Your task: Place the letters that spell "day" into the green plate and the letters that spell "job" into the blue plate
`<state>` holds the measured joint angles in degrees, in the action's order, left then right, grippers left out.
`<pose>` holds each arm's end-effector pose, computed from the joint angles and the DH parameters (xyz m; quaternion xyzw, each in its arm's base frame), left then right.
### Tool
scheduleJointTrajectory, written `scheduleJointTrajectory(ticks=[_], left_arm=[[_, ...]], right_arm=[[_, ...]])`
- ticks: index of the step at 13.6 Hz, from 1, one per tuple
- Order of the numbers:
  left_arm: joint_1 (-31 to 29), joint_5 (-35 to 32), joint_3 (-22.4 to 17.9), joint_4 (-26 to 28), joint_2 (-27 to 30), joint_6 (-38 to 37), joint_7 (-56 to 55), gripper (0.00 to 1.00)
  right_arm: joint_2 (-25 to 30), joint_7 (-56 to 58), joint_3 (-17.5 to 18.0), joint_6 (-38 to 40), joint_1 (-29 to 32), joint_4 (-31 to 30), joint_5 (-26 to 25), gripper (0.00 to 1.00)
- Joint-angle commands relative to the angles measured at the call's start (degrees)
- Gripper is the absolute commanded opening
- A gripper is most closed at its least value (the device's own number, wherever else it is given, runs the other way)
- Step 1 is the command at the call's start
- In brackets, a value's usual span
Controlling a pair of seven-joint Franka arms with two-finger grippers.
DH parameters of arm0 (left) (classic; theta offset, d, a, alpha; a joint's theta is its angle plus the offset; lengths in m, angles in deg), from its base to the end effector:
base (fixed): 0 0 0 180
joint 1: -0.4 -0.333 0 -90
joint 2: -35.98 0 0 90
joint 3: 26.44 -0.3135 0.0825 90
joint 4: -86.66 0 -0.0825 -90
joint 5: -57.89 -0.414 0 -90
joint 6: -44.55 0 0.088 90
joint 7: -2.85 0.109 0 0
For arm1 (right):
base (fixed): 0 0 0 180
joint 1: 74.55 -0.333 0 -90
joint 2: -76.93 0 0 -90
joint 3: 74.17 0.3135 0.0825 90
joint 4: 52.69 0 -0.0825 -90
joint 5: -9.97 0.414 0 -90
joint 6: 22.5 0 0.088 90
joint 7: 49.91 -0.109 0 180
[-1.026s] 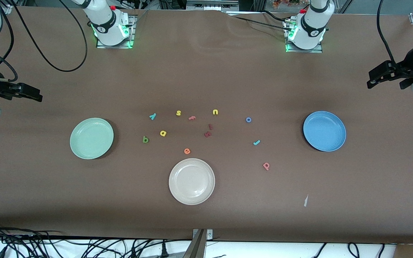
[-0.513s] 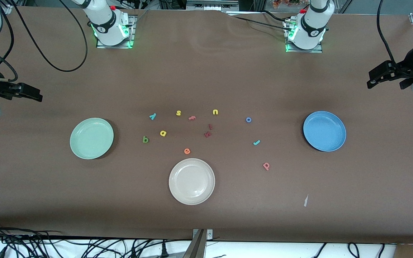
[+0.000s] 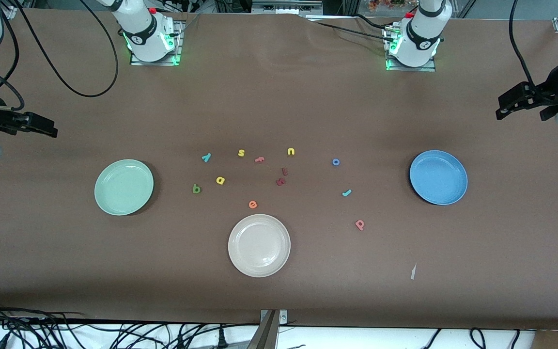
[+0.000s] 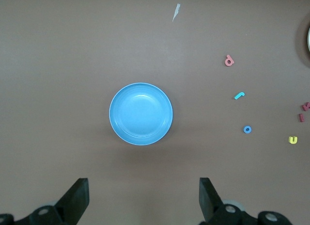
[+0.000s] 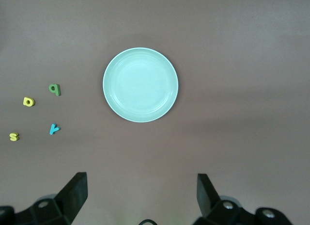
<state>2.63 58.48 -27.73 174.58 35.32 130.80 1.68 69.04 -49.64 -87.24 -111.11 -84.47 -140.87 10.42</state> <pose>0.5813 -0.0108 0.6258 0.9998 0.0018 -0.0204 0.0046 0.6170 -0.0249 0.5530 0.9976 -0.0252 -0.0636 0.0097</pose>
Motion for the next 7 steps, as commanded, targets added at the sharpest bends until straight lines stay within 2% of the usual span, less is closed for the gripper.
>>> scheduleJointTrajectory(ticks=[1, 7], left_arm=[[0.1, 1.2, 0.1, -2.1, -0.8, -1.5, -0.5, 1.00], [0.3, 1.2, 0.1, -2.2, -0.8, -1.8, -0.5, 1.00]], right_arm=[[0.4, 0.3, 0.0, 0.4, 0.1, -0.3, 0.0, 1.00], [0.4, 0.3, 0.0, 0.4, 0.1, -0.3, 0.0, 1.00]])
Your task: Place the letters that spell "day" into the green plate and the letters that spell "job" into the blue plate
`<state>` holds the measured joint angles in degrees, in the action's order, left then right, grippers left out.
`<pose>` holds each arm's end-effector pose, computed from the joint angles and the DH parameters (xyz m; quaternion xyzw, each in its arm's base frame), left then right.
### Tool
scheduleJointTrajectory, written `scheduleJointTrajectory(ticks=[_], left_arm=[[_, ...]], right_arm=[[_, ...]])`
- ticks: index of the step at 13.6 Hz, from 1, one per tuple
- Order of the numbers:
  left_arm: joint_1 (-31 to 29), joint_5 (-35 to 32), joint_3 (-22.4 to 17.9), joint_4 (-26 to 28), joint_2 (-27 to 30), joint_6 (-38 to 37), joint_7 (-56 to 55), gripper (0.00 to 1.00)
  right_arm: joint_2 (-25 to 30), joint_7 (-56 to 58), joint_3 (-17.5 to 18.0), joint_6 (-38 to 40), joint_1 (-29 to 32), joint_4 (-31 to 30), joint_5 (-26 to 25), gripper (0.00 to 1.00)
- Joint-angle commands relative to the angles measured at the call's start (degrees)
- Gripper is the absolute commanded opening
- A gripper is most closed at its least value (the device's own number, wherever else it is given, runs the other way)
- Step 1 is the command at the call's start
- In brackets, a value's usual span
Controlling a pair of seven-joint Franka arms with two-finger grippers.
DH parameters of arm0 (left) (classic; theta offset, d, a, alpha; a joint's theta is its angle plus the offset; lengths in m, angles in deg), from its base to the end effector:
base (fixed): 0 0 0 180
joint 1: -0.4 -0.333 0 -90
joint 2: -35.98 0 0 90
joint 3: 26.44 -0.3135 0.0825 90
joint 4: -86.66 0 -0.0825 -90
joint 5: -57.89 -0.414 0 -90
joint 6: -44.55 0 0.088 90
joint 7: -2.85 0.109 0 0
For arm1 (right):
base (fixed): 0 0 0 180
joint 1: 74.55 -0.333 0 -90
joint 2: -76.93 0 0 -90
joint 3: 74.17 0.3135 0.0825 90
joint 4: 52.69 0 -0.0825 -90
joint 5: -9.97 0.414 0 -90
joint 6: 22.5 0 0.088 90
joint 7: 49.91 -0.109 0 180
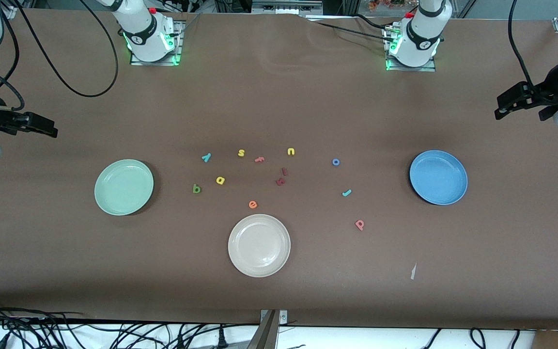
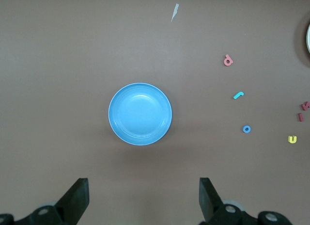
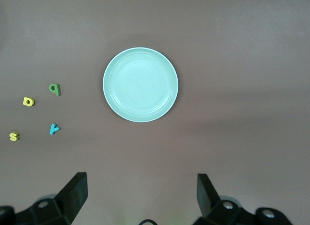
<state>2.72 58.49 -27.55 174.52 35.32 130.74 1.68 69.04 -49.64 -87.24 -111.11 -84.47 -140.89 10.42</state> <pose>0.5812 -0.0135 0.6262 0.9998 -0.0006 -0.0204 0.0047 0.6170 -0.0250 0.5528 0.9976 -0.0252 -0.0638 0.0097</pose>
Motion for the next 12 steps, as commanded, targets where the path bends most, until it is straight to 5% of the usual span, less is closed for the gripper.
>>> scheduleJointTrajectory(ticks=[1, 12], left_arm=[[0.2, 1.1, -0.1, -2.2, -0.8, -1.7, -0.5, 1.00], [0.6, 1.1, 0.8, -2.4, -0.7, -2.5, -0.5, 1.00]], right_arm=[[0.4, 0.3, 0.0, 0.4, 0.1, -0.3, 0.0, 1.00], [0.3, -0.7, 0.1, 0.1, -0.3, 0.1, 0.1, 1.00]])
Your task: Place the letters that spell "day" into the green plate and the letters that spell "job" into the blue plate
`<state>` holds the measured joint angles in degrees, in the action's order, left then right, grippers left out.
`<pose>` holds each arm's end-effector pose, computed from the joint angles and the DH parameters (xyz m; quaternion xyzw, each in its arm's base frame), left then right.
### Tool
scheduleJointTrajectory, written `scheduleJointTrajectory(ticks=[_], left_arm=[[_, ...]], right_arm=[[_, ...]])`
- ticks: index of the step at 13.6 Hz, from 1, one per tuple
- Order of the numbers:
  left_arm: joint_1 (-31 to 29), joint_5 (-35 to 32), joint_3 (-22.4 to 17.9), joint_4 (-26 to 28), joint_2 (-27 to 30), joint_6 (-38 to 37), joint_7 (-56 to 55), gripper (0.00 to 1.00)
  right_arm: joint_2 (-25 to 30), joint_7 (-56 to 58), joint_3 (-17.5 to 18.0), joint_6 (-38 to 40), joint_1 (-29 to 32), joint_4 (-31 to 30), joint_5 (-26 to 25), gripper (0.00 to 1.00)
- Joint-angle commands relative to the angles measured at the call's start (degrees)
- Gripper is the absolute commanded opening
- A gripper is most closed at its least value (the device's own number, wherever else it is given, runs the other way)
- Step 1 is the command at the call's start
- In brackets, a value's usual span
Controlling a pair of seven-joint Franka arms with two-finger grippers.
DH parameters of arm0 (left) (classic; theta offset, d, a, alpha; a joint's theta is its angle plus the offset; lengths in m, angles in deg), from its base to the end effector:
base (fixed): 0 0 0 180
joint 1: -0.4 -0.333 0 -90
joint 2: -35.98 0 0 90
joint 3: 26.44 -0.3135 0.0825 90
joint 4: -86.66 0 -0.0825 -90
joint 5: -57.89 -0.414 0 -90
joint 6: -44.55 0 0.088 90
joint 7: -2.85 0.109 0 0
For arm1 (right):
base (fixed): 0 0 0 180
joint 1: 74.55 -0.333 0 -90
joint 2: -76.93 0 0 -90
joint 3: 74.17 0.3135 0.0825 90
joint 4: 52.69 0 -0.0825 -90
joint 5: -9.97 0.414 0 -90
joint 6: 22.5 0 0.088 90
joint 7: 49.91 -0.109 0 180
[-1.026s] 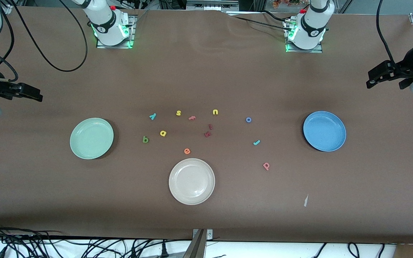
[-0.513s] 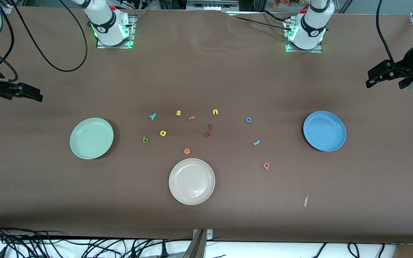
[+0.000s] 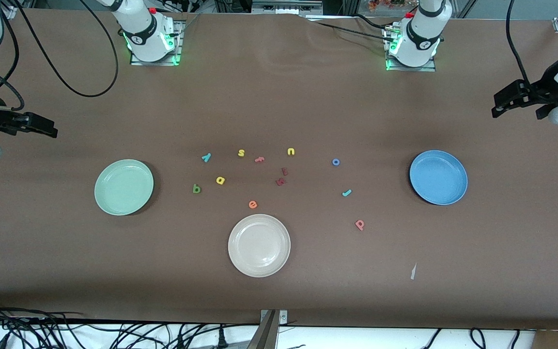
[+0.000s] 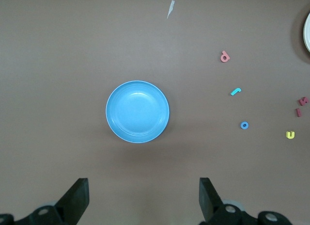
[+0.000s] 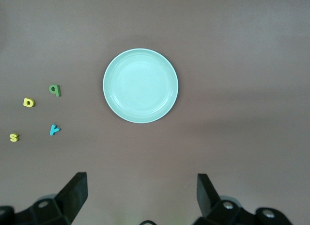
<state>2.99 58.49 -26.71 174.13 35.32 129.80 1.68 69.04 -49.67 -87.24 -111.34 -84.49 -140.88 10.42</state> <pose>0.5791 -0.0247 0.6282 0.9996 -0.0103 -0.0253 0.0044 0.6175 -0.0248 0.5532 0.9977 -0.0252 -0.0617 0.0098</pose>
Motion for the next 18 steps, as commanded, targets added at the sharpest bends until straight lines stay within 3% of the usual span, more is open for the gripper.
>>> scheduleJointTrajectory(ticks=[1, 18], left_arm=[[0.3, 1.1, -0.1, -2.0, -0.7, -1.6, -0.5, 1.00], [0.4, 0.6, 0.0, -2.0, -0.8, -1.8, -0.1, 1.00]], right_arm=[[0.4, -0.7, 0.1, 0.3, -0.5, -0.1, 0.1, 1.00], [0.1, -0.7, 0.2, 1.2, -0.5, -0.1, 0.1, 1.00]])
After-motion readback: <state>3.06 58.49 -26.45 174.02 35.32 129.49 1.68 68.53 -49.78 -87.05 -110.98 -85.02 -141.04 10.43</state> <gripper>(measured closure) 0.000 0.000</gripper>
